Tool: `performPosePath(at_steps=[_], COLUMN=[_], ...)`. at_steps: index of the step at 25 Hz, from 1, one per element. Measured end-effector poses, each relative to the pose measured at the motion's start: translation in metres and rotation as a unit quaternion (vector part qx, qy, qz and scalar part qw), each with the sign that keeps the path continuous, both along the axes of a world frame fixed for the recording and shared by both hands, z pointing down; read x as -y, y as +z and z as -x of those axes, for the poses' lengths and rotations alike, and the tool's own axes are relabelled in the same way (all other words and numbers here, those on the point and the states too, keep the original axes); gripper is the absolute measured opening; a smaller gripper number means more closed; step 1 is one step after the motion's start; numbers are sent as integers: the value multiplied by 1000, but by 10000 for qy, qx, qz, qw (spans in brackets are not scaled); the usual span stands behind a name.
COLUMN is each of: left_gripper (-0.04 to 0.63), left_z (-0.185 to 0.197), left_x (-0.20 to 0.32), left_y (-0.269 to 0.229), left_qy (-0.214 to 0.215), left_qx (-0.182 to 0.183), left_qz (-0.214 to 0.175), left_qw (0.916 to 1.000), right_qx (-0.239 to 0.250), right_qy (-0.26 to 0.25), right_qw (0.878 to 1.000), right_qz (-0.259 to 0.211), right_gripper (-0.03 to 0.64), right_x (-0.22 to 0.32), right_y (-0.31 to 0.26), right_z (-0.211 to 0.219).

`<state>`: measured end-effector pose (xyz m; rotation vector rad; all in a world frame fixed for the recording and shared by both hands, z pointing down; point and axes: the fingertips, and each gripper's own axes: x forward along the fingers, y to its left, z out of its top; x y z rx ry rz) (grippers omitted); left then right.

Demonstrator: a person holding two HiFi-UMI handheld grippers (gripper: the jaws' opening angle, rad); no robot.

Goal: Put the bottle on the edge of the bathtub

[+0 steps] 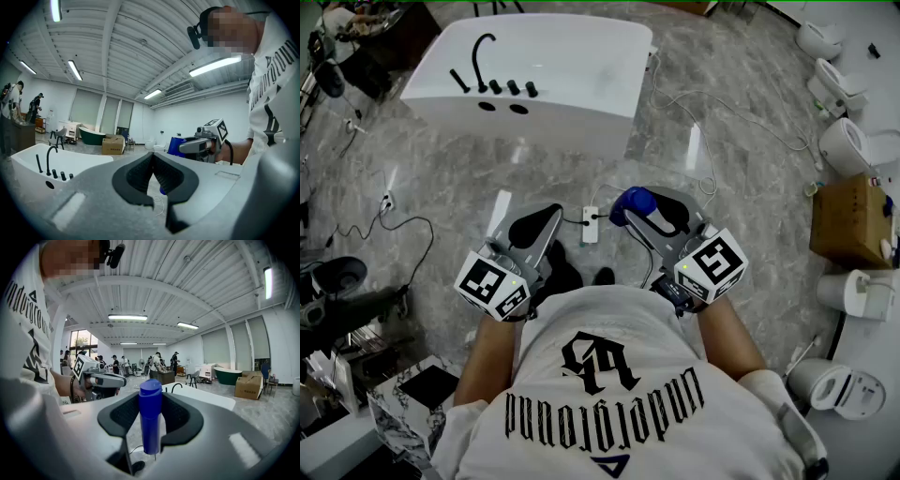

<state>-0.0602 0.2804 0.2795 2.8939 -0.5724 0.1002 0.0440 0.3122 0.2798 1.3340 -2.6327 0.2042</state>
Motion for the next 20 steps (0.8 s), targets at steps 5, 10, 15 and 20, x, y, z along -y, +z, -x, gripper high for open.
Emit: performPosePath(at_steps=[5,10,15,20], left_gripper=[8,8,8,8], left_z=[5,14,16,21], left_x=[8,32,67,120], left_y=[8,17,28,34], left_qy=[15,-89,-45,-11], left_qx=[12,21,-4,-28], left_qz=[69,126,209,276], left_qw=[10000,9999,9998,9996], right_qx=[14,15,35,-27], right_qy=[47,47,117,158], right_qw=[10000,9999,9997,9996], right_qz=[56,100,191,225], right_gripper=[147,147,147,147], right_x=[8,26,59,112], right_y=[6,11,18,22], right_z=[3,7,7,10])
